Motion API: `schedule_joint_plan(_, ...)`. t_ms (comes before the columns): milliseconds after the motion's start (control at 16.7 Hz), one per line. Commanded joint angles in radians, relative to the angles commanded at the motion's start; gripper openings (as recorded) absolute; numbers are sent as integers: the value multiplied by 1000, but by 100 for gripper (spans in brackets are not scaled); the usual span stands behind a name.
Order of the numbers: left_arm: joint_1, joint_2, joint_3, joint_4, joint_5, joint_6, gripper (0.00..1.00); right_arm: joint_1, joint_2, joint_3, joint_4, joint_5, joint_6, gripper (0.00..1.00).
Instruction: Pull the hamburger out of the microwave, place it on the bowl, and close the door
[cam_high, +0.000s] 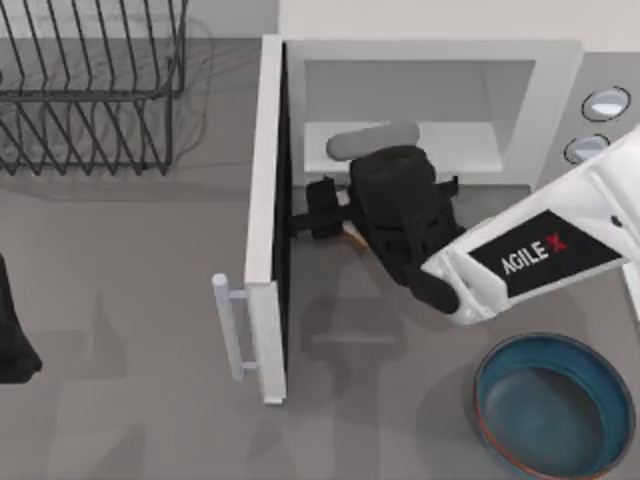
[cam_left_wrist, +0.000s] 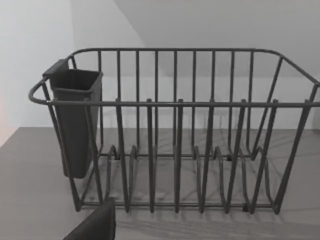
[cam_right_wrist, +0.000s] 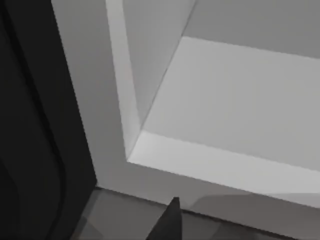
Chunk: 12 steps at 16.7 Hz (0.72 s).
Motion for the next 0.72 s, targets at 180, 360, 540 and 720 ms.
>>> schedule_joint_plan(180,0,0,0,0,0,0,100,75,-94,-204,87,65,36,0)
schedule_joint_plan(360,0,0,0,0,0,0,100,128,-163,-324,149,112,61,0)
schedule_joint_plan(540,0,0,0,0,0,0,100,142,-180,-350,165,124,68,0)
schedule_joint_plan(720,0,0,0,0,0,0,100,134,-175,-347,162,121,68,0)
